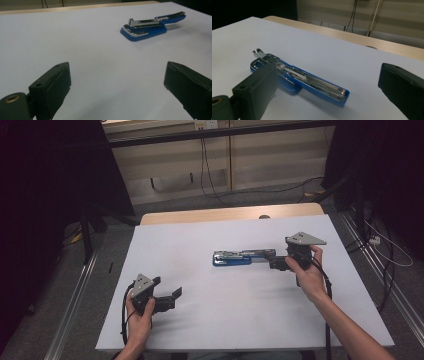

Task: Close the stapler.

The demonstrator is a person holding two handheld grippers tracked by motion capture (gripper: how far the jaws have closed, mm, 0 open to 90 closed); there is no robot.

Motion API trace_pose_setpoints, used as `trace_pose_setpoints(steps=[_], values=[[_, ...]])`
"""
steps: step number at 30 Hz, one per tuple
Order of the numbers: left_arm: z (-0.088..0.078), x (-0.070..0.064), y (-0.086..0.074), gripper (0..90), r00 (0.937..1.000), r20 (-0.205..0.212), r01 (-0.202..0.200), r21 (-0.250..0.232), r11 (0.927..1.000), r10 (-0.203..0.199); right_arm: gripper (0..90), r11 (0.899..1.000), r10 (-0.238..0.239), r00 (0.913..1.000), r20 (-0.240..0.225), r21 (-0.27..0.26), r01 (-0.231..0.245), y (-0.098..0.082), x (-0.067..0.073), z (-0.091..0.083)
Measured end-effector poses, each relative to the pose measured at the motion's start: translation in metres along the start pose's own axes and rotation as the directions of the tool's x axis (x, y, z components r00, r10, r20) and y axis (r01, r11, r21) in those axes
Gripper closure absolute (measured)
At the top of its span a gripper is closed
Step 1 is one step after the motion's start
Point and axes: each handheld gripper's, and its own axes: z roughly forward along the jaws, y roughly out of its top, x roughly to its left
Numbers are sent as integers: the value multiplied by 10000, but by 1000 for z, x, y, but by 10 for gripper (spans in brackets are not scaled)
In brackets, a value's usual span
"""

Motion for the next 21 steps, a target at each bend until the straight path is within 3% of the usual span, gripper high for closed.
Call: trace_pose_setpoints(steps=[12, 15, 18, 21], values=[[14, 1, 7, 62, 9973, 720, -137, -173, 9998, 149, 23, 9995, -29, 9999, 168, 320, 23, -24, -10, -13], [20, 2, 10, 61, 9932, 918, -696, -278, 9972, 719, 26, 9988, 121, 9996, 257, 478, -133, -27, -12, -14], [25, 1, 15, 59, 9939, 761, -780, -199, 9968, 793, 23, 9992, 209, 9992, 338, 337, -220, -26, -12, -15], [27, -1, 21, 57, 9934, 917, -665, -338, 9972, 693, 23, 9995, 174, 9992, 366, 246, -183, -26, -11, -17]])
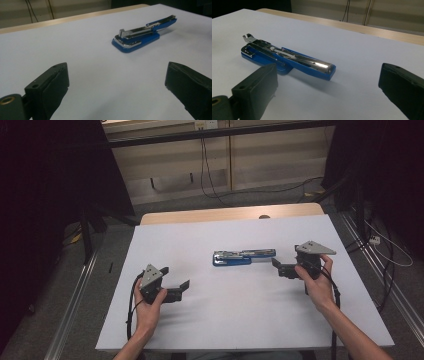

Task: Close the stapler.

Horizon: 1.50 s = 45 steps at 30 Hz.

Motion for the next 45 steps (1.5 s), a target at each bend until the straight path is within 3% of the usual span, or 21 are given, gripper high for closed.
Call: trace_pose_setpoints(steps=[3, 7, 9, 10, 13, 17, 20, 24, 27, 29, 32, 34, 36, 39, 45], values=[[5, 0, 4, 55, 10000, -8, -64, -111, 9999, 64, 26, 9999, -128, 9999, 110, 30, 127, -2, 1, 0], [13, 0, 8, 53, 9984, 252, -500, -433, 9978, 511, 26, 9996, -159, 9998, 110, 220, 157, -4, 2, 2], [19, 2, 10, 52, 9989, 438, -146, -397, 9991, 163, 23, 9993, -286, 9996, 58, 245, 285, -5, 3, 2], [22, 1, 10, 52, 9992, 353, -150, -370, 9992, 163, 24, 9992, -302, 9995, -17, 257, 302, -6, 3, 3], [30, 0, 15, 53, 9983, 162, -561, -136, 9983, 563, 37, 9992, -314, 9994, -114, 246, 316, -7, 5, 5], [40, -1, 17, 53, 9990, 319, -318, 197, 9993, 311, 49, 9996, -229, 9989, -411, 130, 234, -7, 7, 7], [46, -1, 20, 53, 9984, 283, -496, 370, 9981, 485, 49, 9998, -109, 9987, -504, 161, 118, -8, 7, 9], [55, -1, 25, 53, 9991, 254, -350, 240, 9991, 343, 53, 9994, -31, 9983, -586, 331, 50, -9, 8, 12], [62, -2, 27, 49, 9980, 435, -467, 273, 9985, 455, 63, 9990, -131, 9972, -733, 415, 161, -10, 9, 13], [67, -3, 28, 44, 9979, 560, -341, 322, 9989, 322, 73, 9986, -45, 9965, -835, 529, 90, -11, 8, 15], [75, -5, 28, 43, 9973, 572, -482, 243, 9985, 468, 102, 9977, 17, 9965, -841, 680, 41, -13, 6, 16], [80, -7, 31, 39, 9962, 543, -707, 476, 9964, 681, 118, 9975, 13, 9968, -793, 703, 43, -13, 4, 17], [85, -8, 34, 36, 9972, 416, -647, 534, 9965, 625, 148, 9965, 109, 9960, -888, 834, -35, -14, 3, 18], [92, -10, 39, 30, 9965, 664, -519, 289, 9982, 499, 174, 9952, 236, 9965, -799, 962, -158, -16, 0, 19], [107, -11, 50, 50, 9984, 523, -207, 71, 9998, 203, 255, 9960, 82, 9980, -623, 894, -26, -14, -3, 17]])
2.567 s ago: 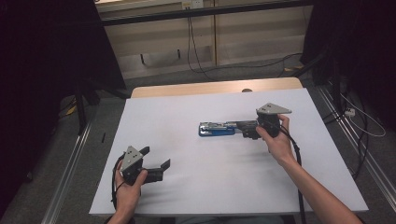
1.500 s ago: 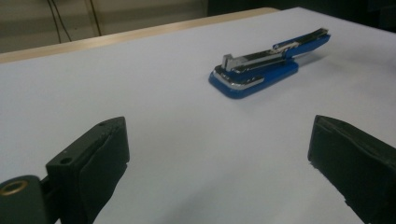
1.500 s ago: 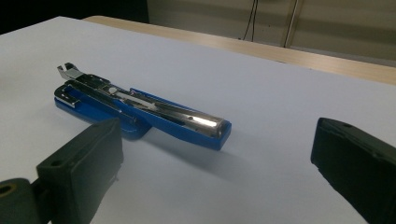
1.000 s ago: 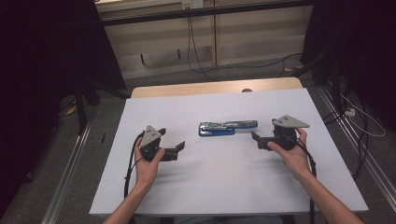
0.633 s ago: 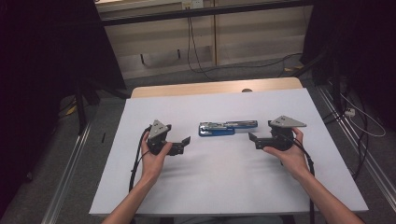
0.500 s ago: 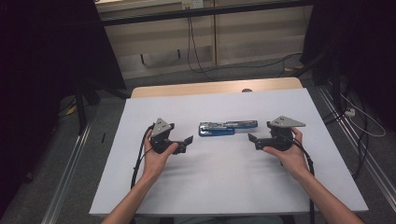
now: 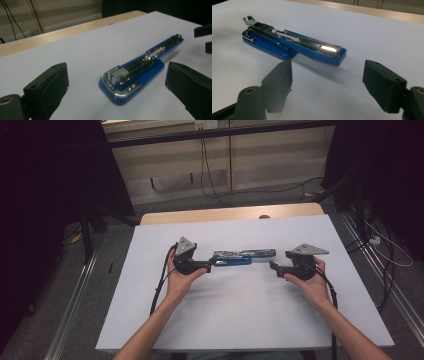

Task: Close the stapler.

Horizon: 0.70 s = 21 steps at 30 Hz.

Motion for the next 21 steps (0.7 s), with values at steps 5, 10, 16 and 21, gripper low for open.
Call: trace_pose_setpoints(steps=[5, 10, 16, 21], values=[[6, -2, -1, 50, 9994, 27, -348, 122, 9993, 347, 308, 9998, 54, 10000, -6, 199, -54, -1, -1, 0], [8, -2, -5, 51, 9990, 111, -439, 675, 9967, 433, 456, 9998, -151, 9999, -82, -114, 150, 0, 2, -1], [12, -4, -10, 83, 9993, 37, -380, 933, 9949, 378, 647, 9998, -204, 9994, -272, -69, 202, -1, 4, 1], [15, -14, -9, 133, 9957, 126, -930, 766, 9927, 923, 800, 10000, -79, 9997, -239, -7, 79, -2, -1, 2]])
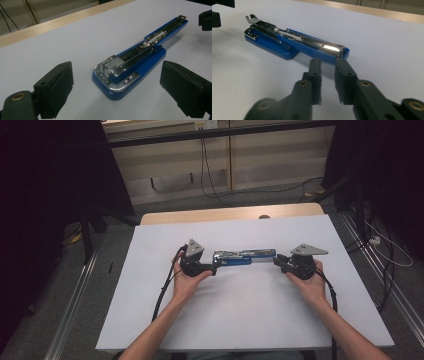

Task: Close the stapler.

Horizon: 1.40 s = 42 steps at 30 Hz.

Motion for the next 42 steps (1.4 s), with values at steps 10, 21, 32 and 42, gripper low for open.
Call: trace_pose_setpoints(steps=[10, 21, 32, 42], values=[[1, 0, -1, 290, 9978, 640, 150, 117, 9998, -157, 900, 9994, -249, 9997, 60, 262, 247, 0, 1, 3], [4, -3, -2, 744, 9954, 946, 127, 102, 9999, -136, 900, 9985, -352, 9994, -70, 420, 354, -2, -2, 4], [10, -1, -5, 900, 9972, 742, -71, 493, 9988, 35, 900, 9972, -507, 9985, -222, 531, 518, -1, 3, 6], [17, 6, -10, 900, 9993, 359, -106, 785, 9969, 78, 900, 9957, -439, 9988, -193, 805, 453, 0, 2, 9]])
